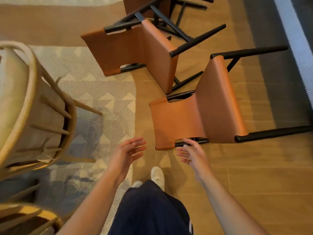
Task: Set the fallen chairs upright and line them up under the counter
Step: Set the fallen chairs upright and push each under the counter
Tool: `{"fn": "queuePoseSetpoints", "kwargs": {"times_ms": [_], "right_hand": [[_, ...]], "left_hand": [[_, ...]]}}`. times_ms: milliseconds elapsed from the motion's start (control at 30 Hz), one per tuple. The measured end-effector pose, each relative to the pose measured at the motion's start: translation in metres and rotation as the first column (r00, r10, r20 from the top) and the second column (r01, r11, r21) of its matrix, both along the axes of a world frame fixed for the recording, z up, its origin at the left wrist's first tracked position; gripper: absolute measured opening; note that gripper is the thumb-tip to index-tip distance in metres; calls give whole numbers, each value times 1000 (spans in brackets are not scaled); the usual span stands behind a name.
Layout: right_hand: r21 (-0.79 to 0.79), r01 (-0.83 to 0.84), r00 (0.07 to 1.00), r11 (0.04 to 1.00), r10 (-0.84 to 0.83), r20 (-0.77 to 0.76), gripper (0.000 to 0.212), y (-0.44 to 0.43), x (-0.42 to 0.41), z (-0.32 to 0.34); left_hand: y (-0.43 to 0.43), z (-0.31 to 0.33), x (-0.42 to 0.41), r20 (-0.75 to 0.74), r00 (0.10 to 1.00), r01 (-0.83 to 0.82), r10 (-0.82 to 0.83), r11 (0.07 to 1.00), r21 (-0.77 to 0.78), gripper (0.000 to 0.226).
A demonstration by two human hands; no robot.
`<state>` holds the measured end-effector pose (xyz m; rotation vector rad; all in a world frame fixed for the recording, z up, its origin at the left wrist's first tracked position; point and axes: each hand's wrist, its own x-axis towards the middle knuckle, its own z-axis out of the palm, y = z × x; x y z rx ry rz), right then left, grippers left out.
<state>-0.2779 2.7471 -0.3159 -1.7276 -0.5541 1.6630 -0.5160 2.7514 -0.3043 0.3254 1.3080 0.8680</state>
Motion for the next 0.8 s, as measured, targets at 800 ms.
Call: {"fn": "queuePoseSetpoints", "kwargs": {"times_ms": [800], "right_hand": [[116, -396, 844, 911, 311, 438, 60, 167, -77, -513]], "left_hand": [[176, -486, 16, -31, 999, 40, -42, 996, -78, 29]]}}
